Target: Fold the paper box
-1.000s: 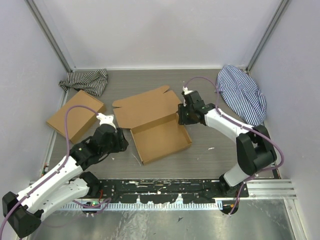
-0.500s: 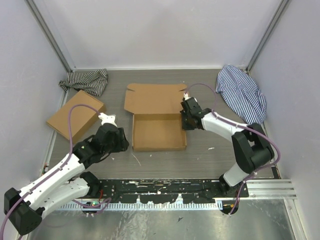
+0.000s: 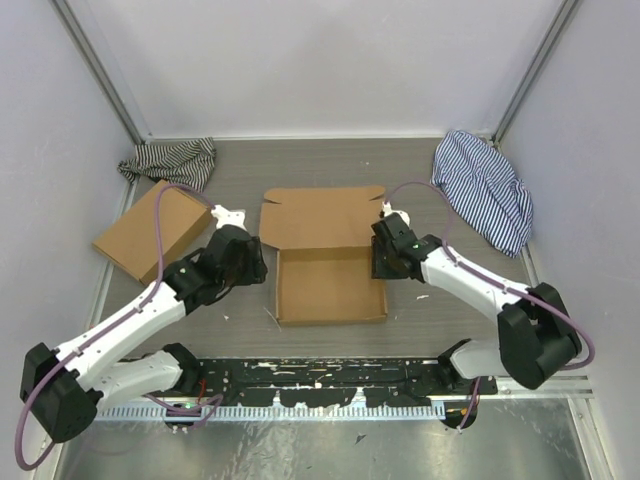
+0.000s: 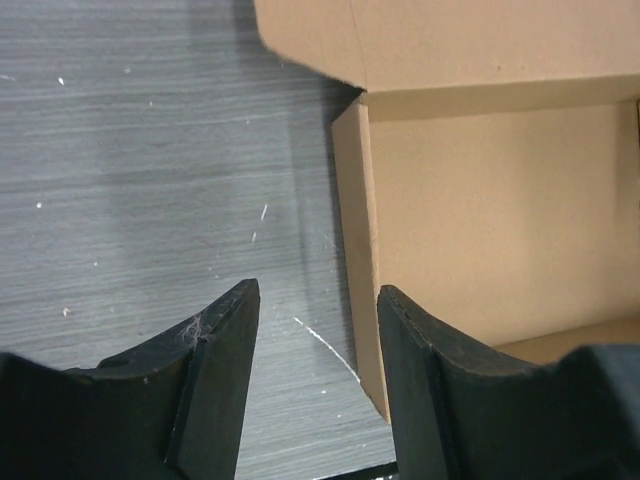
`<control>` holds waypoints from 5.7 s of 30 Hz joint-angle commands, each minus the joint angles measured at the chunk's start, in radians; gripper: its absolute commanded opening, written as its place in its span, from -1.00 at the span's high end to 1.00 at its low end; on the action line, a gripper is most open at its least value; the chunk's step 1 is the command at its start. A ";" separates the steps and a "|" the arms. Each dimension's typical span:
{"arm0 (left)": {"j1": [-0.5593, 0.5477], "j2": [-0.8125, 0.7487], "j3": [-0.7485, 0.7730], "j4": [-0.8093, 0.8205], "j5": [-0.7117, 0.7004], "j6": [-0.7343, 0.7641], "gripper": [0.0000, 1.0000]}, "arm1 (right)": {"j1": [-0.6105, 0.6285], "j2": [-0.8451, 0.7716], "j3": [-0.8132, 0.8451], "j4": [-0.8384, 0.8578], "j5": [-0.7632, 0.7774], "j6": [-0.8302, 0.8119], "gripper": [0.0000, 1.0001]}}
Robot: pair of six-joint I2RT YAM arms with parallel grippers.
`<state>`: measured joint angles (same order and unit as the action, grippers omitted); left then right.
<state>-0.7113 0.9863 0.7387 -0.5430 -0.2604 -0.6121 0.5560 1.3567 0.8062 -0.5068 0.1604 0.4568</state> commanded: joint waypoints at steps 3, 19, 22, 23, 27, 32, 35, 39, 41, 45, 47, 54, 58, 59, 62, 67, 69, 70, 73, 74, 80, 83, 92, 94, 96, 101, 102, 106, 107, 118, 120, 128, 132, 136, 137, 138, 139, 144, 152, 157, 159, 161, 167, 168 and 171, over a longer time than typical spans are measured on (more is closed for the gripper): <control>0.014 0.079 0.106 0.021 -0.095 0.062 -0.29 | 0.015 -0.156 0.031 -0.052 0.047 0.074 -0.12; 0.367 0.474 0.250 0.240 0.311 -0.011 -0.35 | -0.348 0.071 0.346 0.010 -0.071 -0.039 -0.83; 0.367 0.541 0.279 0.266 0.342 -0.011 -0.35 | -0.389 0.124 0.335 0.076 -0.177 -0.064 -0.76; 0.368 0.559 0.283 0.279 0.349 -0.013 -0.35 | -0.397 0.142 0.334 0.089 -0.201 -0.067 -0.74; 0.368 0.620 0.314 0.295 0.353 -0.013 -0.35 | -0.418 0.213 0.334 0.138 -0.289 -0.078 -0.70; 0.368 0.683 0.356 0.287 0.360 -0.006 -0.34 | -0.420 0.292 0.357 0.150 -0.315 -0.080 -0.65; 0.369 0.714 0.373 0.282 0.355 0.002 -0.33 | -0.419 0.335 0.364 0.168 -0.343 -0.078 -0.63; 0.368 0.746 0.391 0.288 0.347 0.016 -0.32 | -0.419 0.387 0.369 0.213 -0.413 -0.082 -0.56; 0.372 0.758 0.409 0.283 0.341 0.026 -0.32 | -0.419 0.402 0.376 0.233 -0.424 -0.085 -0.54; 0.388 0.778 0.434 0.293 0.330 0.031 -0.32 | -0.420 0.438 0.422 0.243 -0.431 -0.097 -0.52; 0.401 0.800 0.452 0.297 0.338 0.032 -0.31 | -0.420 0.464 0.454 0.246 -0.445 -0.102 -0.49; 0.419 0.882 0.544 0.277 0.363 0.043 -0.25 | -0.423 0.560 0.560 0.232 -0.487 -0.115 -0.28; 0.420 0.916 0.582 0.272 0.383 0.043 -0.12 | -0.424 0.583 0.591 0.230 -0.522 -0.113 0.04; 0.419 0.919 0.588 0.271 0.391 0.042 -0.09 | -0.424 0.583 0.596 0.230 -0.532 -0.113 0.12; 0.420 0.925 0.612 0.266 0.405 0.041 0.03 | -0.424 0.575 0.605 0.227 -0.541 -0.112 0.31; 0.420 0.919 0.640 0.249 0.411 0.044 0.13 | -0.423 0.542 0.599 0.220 -0.551 -0.107 0.39; 0.419 0.935 0.663 0.217 0.397 0.053 0.17 | -0.423 0.534 0.600 0.211 -0.553 -0.108 0.43; 0.419 0.946 0.677 0.200 0.395 0.057 0.20 | -0.421 0.532 0.600 0.206 -0.553 -0.109 0.44; 0.420 0.975 0.705 0.174 0.407 0.067 0.34 | -0.415 0.522 0.595 0.202 -0.551 -0.111 0.50; 0.420 0.982 0.710 0.173 0.415 0.067 0.39 | -0.409 0.519 0.594 0.197 -0.546 -0.114 0.52; 0.405 0.988 0.748 0.137 0.404 0.098 0.91 | -0.355 0.495 0.599 0.157 -0.468 -0.138 0.74; 0.400 0.982 0.765 0.111 0.386 0.114 1.00 | -0.331 0.475 0.604 0.134 -0.407 -0.142 0.86; 0.356 0.840 0.703 0.150 0.299 0.184 1.00 | -0.285 0.353 0.565 0.106 -0.255 -0.163 0.97; 0.338 0.788 0.662 0.198 0.276 0.214 1.00 | -0.280 0.308 0.531 0.125 -0.245 -0.172 0.94; 0.321 0.729 0.597 0.273 0.252 0.239 1.00 | -0.279 0.262 0.497 0.136 -0.237 -0.173 0.74; 0.314 0.562 0.319 0.596 0.233 0.267 1.00 | -0.280 0.162 0.441 0.132 -0.168 -0.178 -0.10; 0.314 0.516 0.256 0.674 0.237 0.273 1.00 | -0.280 0.143 0.431 0.131 -0.161 -0.177 -0.13; 0.304 0.412 0.023 1.066 0.262 0.311 1.00 | -0.280 0.065 0.402 0.129 -0.163 -0.167 -0.18; 0.301 0.395 -0.036 1.142 0.267 0.330 1.00 | -0.280 0.047 0.397 0.126 -0.174 -0.171 -0.18; 0.277 0.313 -0.226 1.462 0.311 0.358 1.00 | -0.281 -0.054 0.426 -0.016 -0.259 -0.273 -0.16; 0.277 0.293 -0.247 1.479 0.296 0.355 1.00 | -0.281 -0.063 0.427 -0.036 -0.226 -0.274 -0.15; 0.277 0.195 -0.281 1.488 0.253 0.360 1.00 | -0.281 -0.150 0.388 -0.063 -0.276 -0.258 -0.13; 0.277 0.180 -0.288 1.490 0.255 0.358 1.00 | -0.281 -0.158 0.364 -0.061 -0.304 -0.268 -0.12; 0.278 0.178 -0.303 1.515 0.252 0.355 1.00 | -0.281 -0.147 0.347 -0.030 -0.311 -0.269 -0.11; 0.277 0.178 -0.303 1.515 0.253 0.356 1.00 | -0.281 -0.143 0.343 -0.021 -0.303 -0.270 -0.10; 0.277 0.178 -0.303 1.514 0.253 0.357 1.00 | -0.280 -0.138 0.341 -0.012 -0.285 -0.271 -0.10; 0.277 0.178 -0.304 1.514 0.254 0.359 1.00 | -0.281 -0.131 0.339 -0.004 -0.270 -0.270 -0.10; 0.277 0.174 -0.307 1.520 0.257 0.368 1.00 | -0.287 -0.080 0.338 0.059 -0.236 -0.280 -0.19; 0.277 0.170 -0.308 1.518 0.253 0.374 1.00 | -0.327 -0.031 0.334 0.149 -0.344 -0.278 -0.48; 0.277 0.172 -0.309 1.517 0.252 0.373 1.00 | -0.360 -0.002 0.322 0.197 -0.427 -0.286 -0.53; 0.277 0.173 -0.309 1.517 0.254 0.370 1.00 | -0.374 0.007 0.311 0.232 -0.498 -0.284 -0.52; 0.277 0.175 -0.307 1.517 0.255 0.369 1.00 | -0.378 0.022 0.312 0.251 -0.562 -0.283 -0.47; 0.277 0.178 -0.302 1.513 0.256 0.368 1.00 | -0.377 0.058 0.335 0.252 -0.713 -0.283 -0.01; 0.277 0.179 -0.300 1.511 0.257 0.368 1.00 | -0.377 0.062 0.338 0.245 -0.729 -0.284 0.07; 0.277 0.182 -0.295 1.504 0.257 0.367 1.00 | -0.375 0.060 0.351 0.218 -0.728 -0.289 0.33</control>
<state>-0.4332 1.1790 0.4374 0.9154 0.0078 -0.2577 0.1772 1.4273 1.1164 -0.3084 -0.4873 0.1806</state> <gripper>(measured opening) 0.011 0.416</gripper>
